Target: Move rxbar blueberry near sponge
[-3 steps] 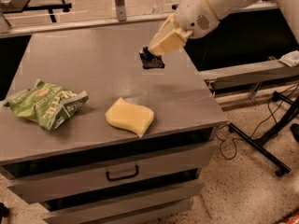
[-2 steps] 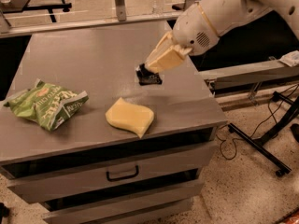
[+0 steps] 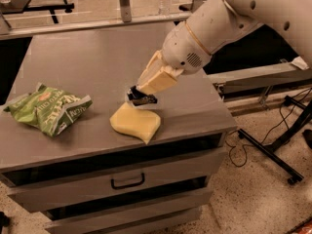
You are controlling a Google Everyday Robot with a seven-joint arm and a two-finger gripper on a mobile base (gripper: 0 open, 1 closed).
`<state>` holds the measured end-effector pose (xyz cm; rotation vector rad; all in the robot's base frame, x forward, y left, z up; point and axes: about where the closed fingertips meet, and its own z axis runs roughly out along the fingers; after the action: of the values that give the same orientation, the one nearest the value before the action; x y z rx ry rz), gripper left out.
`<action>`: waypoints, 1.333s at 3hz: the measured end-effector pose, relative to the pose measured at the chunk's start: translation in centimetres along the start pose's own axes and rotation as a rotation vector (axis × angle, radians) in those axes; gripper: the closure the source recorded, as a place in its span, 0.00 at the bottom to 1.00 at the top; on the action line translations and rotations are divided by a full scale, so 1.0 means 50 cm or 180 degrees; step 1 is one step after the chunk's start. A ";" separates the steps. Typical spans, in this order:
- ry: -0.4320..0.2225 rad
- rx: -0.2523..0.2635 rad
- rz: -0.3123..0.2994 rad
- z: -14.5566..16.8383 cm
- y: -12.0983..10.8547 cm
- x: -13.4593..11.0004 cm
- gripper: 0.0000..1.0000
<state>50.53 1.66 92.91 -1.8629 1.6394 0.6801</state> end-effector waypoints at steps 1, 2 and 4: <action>0.0058 0.0214 -0.0195 0.010 -0.021 0.000 0.31; -0.0033 0.0420 -0.0229 0.010 -0.060 0.019 0.08; -0.0424 0.0381 0.0323 -0.012 -0.130 0.111 0.00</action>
Offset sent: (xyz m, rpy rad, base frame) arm 0.0619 -0.0142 -0.0192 0.0977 -0.1766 -0.0993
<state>57.69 -2.09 90.01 -1.6246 1.6594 0.7161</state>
